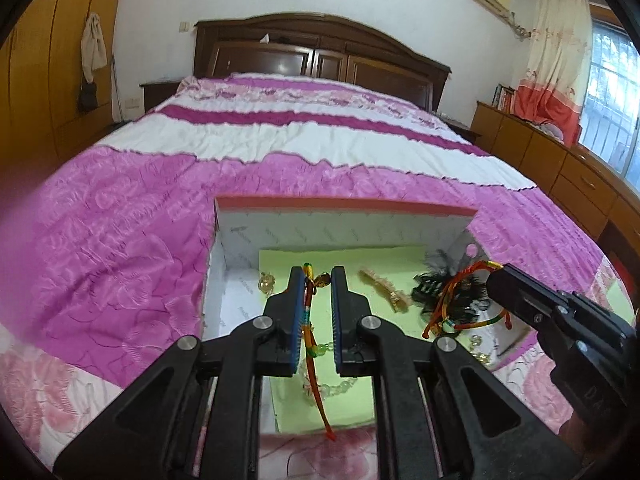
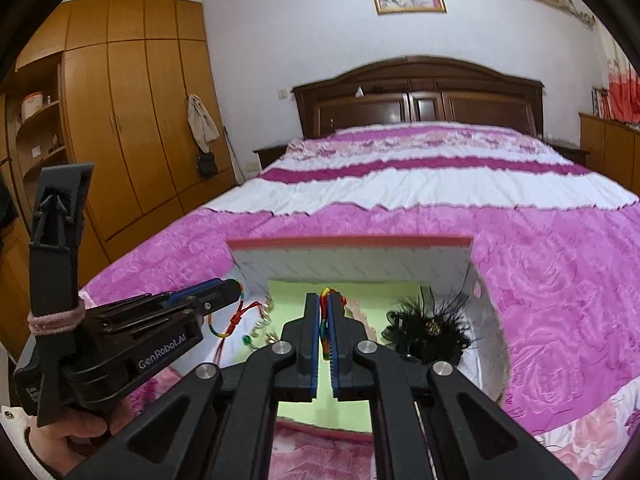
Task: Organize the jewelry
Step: 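Carry both string bracelets into the pink box and open both tools, then withdraw both open tools from the box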
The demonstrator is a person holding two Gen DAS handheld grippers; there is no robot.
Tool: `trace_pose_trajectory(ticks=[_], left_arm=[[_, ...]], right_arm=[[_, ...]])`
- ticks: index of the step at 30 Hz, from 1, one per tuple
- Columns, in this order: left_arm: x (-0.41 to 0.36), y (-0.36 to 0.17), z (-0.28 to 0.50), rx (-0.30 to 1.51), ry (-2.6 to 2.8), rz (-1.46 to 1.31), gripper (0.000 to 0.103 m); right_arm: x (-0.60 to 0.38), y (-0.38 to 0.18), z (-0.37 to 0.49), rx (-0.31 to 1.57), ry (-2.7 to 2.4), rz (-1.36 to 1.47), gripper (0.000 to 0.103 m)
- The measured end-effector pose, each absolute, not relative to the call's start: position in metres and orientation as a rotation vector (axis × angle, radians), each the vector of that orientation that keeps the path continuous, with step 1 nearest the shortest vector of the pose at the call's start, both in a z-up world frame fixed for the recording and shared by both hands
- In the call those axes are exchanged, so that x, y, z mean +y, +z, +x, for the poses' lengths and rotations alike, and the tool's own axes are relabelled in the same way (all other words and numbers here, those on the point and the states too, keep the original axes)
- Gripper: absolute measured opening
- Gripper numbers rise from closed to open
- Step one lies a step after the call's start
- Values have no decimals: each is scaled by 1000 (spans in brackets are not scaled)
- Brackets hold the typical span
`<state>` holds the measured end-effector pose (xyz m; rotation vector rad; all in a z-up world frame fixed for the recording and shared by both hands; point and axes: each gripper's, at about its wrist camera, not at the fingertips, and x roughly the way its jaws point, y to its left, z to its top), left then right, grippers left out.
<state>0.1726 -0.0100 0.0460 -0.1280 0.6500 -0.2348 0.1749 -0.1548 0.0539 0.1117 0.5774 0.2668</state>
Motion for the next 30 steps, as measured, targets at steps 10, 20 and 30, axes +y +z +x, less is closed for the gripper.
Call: trace_pose_trajectory(ticks=[10,20,30], left_arm=[[-13,7,197,751,-222,-132,4],[-19,-1,198,777,-222,-122,6],[-17,14,186,750,-227,-126,23]], right_arm=[[-164,12,201,674,225,143,6],[-175,3,205,703,201,197,19],[-181,27,184,646,192,223,32]])
